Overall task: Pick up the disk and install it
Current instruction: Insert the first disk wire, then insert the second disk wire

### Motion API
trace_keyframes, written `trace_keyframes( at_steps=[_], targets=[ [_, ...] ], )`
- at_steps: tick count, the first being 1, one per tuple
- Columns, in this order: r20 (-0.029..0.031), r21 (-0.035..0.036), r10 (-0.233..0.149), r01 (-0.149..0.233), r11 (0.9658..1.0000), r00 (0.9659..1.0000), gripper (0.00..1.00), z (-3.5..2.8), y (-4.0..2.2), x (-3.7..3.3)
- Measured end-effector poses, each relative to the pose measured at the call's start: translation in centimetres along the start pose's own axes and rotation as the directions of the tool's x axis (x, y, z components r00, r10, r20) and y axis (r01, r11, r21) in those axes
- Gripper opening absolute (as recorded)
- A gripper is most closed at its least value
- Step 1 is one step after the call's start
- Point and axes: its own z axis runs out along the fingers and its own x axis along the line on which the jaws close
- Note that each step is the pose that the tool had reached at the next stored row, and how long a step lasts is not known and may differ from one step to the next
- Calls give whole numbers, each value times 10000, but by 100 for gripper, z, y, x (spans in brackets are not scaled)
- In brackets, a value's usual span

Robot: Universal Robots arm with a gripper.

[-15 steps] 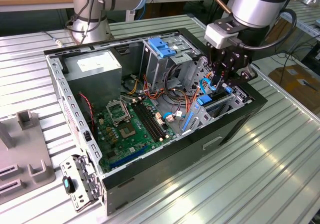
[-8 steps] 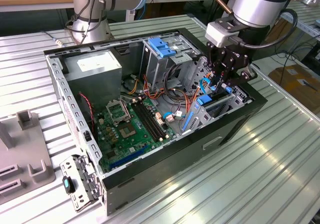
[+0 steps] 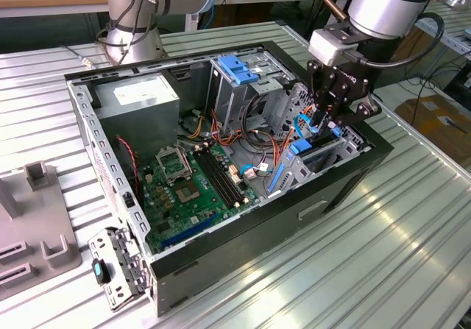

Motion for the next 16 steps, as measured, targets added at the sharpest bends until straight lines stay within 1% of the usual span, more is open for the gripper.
trace_keyframes(
  at_steps=[1,2,3,16],
  targets=[
    [-2,-53,-1,1,10000,10000,30,3,-50,-2],
    [-2,-84,-2,2,10000,10000,30,4,-69,-2],
    [-3,-92,-3,3,10000,10000,30,4,-75,-3],
    [-3,-94,-4,4,10000,10000,30,5,-91,-3]
  ],
)
